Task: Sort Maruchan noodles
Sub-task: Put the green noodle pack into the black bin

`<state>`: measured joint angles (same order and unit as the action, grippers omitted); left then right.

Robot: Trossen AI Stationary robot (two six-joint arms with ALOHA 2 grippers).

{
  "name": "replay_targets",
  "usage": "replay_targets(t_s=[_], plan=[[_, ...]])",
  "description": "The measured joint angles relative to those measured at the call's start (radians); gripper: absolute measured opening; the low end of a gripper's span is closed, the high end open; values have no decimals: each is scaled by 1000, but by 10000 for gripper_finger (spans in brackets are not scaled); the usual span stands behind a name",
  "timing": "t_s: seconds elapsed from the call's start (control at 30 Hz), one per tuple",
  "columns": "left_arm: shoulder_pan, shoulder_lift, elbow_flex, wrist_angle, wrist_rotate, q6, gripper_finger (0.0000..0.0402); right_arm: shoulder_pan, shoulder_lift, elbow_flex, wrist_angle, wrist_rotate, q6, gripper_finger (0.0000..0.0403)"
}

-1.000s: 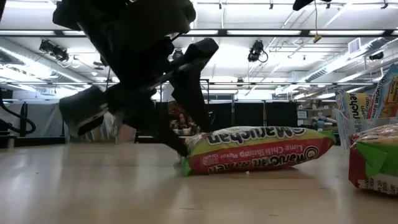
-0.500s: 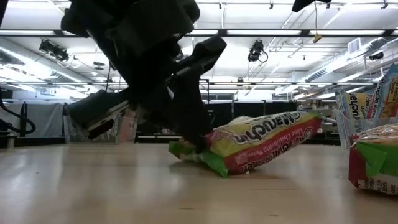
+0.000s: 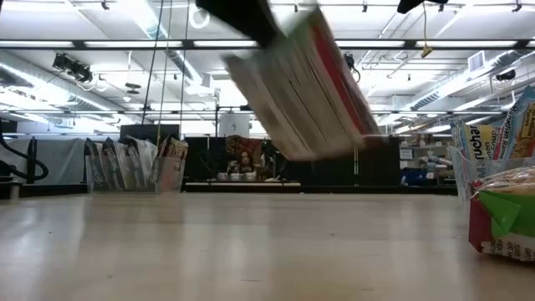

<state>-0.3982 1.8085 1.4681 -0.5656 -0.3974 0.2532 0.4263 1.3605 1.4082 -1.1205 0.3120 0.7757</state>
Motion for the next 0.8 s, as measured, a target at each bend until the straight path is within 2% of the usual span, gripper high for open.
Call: replay_targets(t_s=[0.17,0.27,0.33,0.43,0.53,0.7,0.8], plan=[[1,-84,192,-391,156,-512,2,5,0,0,19,9,0,168],[-20,-130,277,-559,272,-787,2,14,7,0,36,34,-10,168],[-45,-169,309,-628,337,-966,1,22,12,0,48,49,-16,168],[-122,-229,315,-681,378,-1249,1,31,25,0,60,62,-17,168],[-241,-286,315,-687,329,-1515,1,44,42,0,66,65,-12,168],[-477,-326,316,-701,108,-1880,3,70,60,-17,140,72,-15,168],[-592,-319,315,-755,13,-2077,6,76,73,-36,188,79,-15,168]])
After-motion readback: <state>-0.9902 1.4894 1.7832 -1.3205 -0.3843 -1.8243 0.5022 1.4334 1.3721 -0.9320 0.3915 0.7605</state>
